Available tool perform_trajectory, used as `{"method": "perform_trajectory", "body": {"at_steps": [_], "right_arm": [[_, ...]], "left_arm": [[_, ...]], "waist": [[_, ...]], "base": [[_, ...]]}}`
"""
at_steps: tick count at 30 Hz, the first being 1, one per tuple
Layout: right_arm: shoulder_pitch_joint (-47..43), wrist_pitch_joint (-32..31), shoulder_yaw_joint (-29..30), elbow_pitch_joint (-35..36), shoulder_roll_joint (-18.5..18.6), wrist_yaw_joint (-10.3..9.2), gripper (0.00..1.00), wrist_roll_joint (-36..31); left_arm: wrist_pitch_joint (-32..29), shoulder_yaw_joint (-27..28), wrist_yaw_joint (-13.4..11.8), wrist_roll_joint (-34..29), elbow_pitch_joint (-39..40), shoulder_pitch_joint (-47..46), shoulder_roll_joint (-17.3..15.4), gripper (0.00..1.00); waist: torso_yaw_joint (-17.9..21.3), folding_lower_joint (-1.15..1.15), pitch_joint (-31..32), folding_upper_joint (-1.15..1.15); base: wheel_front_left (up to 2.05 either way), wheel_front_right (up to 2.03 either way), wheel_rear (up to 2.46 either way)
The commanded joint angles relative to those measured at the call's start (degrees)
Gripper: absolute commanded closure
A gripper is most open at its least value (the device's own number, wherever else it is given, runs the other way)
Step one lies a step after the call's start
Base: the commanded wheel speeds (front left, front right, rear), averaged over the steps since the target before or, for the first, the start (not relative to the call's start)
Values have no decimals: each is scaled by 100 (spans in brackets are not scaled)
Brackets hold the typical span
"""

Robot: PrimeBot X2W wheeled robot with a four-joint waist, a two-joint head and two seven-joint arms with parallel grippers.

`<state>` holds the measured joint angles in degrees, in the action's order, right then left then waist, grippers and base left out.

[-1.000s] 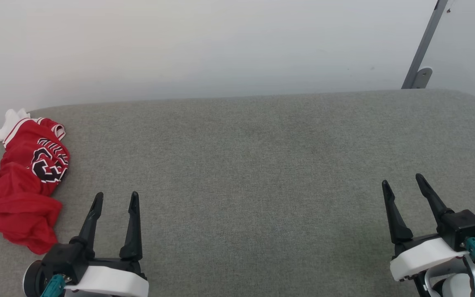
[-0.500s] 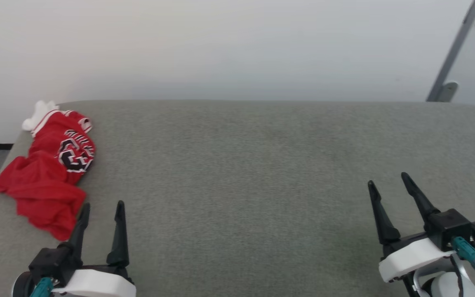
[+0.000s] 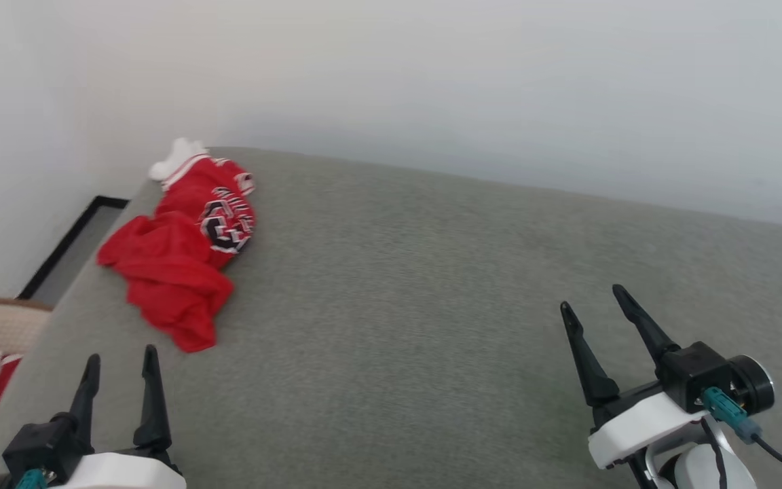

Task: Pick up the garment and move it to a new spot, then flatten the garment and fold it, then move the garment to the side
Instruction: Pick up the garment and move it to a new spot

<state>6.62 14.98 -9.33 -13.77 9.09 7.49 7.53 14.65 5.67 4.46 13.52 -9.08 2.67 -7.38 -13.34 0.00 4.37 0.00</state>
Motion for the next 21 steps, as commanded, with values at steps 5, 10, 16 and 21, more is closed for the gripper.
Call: {"method": "perform_trajectory", "body": {"at_steps": [5,10,16,21], "right_arm": [[108,27,-126,-51,-67,0,0,60],[160,27,-268,-63,-105,0,0,86],[194,27,-332,-79,-148,0,0,110],[192,27,-323,-81,-165,0,0,99]], "left_arm": [[-41,77,-131,49,58,85,-56,0],[-96,166,-199,104,103,132,-105,0],[-136,216,-268,157,153,223,-125,0],[-145,242,-311,206,177,240,-133,0]], "waist": [[-537,0,84,0],[-840,0,108,0],[-1095,0,111,0],[-1220,0,104,0]], "base": [[0,0,0],[0,0,0],[0,0,0],[0,0,0]]}}
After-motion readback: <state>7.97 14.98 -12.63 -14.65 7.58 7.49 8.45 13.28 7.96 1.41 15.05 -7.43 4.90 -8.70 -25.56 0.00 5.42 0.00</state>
